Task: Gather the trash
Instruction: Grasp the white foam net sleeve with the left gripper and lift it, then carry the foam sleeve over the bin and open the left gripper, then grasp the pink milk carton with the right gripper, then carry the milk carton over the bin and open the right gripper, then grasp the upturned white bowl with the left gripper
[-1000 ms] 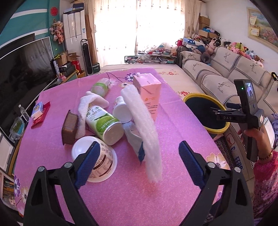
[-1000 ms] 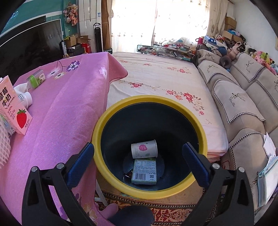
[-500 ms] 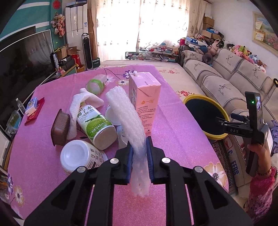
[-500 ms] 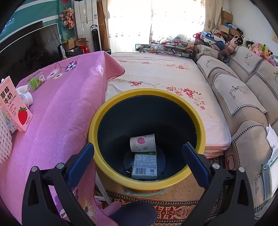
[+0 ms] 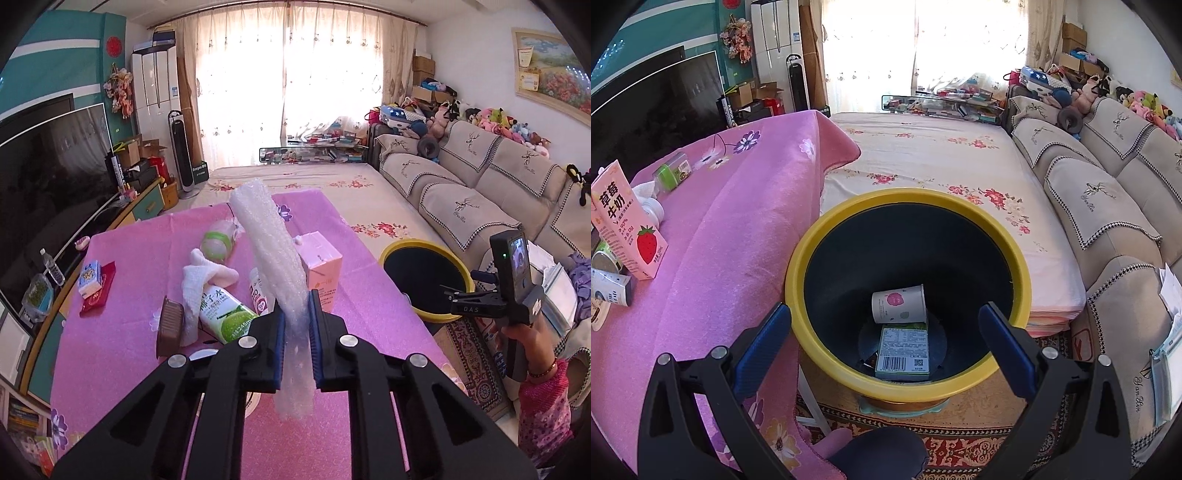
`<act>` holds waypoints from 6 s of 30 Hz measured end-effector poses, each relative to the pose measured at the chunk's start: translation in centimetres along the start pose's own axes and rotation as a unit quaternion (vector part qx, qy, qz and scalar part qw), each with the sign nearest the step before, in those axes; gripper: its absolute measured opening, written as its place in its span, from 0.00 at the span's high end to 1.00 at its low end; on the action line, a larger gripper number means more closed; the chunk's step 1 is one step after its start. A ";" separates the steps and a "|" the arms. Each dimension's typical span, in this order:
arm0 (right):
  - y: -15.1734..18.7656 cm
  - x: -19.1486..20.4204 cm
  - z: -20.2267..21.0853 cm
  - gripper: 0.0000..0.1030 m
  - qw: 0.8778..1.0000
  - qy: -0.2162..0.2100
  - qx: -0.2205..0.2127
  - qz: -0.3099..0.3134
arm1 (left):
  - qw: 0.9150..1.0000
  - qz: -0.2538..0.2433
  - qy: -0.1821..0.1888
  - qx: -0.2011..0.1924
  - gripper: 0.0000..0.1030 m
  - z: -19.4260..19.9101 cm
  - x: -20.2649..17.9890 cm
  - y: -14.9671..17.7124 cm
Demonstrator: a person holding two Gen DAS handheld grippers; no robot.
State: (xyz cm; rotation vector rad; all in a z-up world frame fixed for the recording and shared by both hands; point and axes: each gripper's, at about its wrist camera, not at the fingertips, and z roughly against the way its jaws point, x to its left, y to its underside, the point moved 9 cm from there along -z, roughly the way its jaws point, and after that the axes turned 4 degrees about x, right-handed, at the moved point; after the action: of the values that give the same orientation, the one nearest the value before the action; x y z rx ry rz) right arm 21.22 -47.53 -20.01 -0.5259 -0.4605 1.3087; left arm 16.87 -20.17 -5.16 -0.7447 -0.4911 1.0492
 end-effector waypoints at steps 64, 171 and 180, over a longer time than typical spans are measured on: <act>2.2 -11.4 4.2 0.06 0.993 0.077 -0.025 -0.083 | 0.992 -0.069 0.108 0.013 0.35 -13.0 -20.3 -7.2; -3.9 7.7 3.0 0.36 0.996 -0.038 -0.068 -0.043 | 0.992 0.068 -0.042 0.099 0.27 -13.6 11.0 9.7; -3.9 8.3 3.1 0.36 0.996 -0.043 -0.067 -0.038 | 0.993 0.052 -0.047 0.097 0.26 -14.2 11.1 9.9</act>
State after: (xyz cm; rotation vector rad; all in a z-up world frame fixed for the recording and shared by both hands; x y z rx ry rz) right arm 24.11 -39.79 -14.94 -0.5602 -0.6379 1.2362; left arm 25.45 -11.62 -21.81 -0.5546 -0.4264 1.2155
